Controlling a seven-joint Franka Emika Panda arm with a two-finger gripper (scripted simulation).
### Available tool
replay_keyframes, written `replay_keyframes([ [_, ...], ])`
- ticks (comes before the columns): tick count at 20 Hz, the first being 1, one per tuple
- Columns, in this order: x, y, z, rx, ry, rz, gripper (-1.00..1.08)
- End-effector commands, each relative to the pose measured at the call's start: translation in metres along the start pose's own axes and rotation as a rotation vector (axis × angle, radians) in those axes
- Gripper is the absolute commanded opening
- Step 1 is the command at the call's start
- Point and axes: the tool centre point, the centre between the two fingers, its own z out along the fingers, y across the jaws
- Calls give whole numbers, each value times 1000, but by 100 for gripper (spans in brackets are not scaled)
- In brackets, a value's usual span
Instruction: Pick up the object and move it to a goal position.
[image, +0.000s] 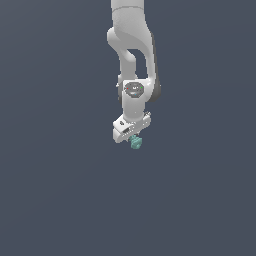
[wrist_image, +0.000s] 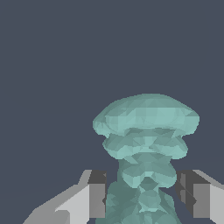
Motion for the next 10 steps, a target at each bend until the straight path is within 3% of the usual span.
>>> replay_keyframes([
  [1,2,0,0,0,0,0,-100],
  [10,32,1,-7,0,0,0,-100],
])
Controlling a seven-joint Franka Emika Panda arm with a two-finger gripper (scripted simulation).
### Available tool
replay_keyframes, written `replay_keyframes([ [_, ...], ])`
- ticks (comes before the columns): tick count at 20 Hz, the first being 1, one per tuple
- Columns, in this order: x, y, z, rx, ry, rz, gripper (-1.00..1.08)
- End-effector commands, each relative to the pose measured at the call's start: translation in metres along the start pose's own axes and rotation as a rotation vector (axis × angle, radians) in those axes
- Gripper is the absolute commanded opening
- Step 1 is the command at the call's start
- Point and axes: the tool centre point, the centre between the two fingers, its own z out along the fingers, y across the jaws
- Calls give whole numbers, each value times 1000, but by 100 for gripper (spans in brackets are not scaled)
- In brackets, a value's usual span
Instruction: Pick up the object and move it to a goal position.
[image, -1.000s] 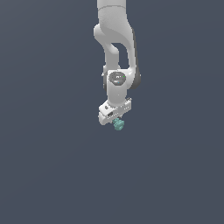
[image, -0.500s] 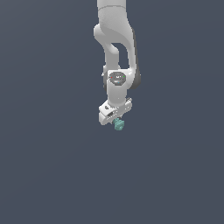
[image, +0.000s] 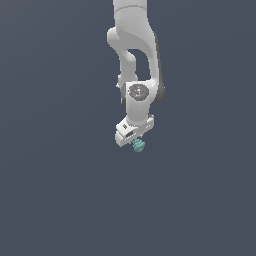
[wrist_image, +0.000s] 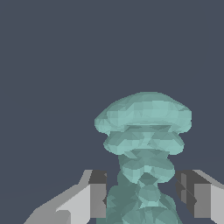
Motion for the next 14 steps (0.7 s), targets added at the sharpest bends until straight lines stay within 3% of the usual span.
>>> replay_keyframes([
  [1,13,0,-3,0,1,0,-100],
  [8,50,2,-11,0,1,0,-100],
  [14,66,4,-14,0,0,0,-100],
])
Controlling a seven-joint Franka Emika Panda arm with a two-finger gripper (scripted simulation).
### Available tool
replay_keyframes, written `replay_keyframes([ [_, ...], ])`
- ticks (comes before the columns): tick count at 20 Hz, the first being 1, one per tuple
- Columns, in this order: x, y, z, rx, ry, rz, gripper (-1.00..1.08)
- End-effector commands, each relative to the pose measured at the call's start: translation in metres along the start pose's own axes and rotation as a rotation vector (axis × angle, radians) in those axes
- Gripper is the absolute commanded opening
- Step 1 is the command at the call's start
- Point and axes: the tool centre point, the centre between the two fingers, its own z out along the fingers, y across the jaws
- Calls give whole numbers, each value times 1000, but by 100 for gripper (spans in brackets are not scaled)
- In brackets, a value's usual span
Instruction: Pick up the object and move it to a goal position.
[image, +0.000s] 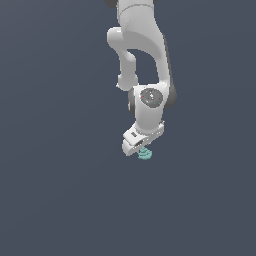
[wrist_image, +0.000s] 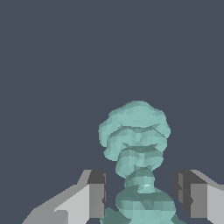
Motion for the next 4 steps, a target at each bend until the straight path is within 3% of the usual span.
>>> replay_keyframes([
  [1,2,-1,5,5,-9,0,-100],
  [4,4,-1,4,5,-9,0,-100],
])
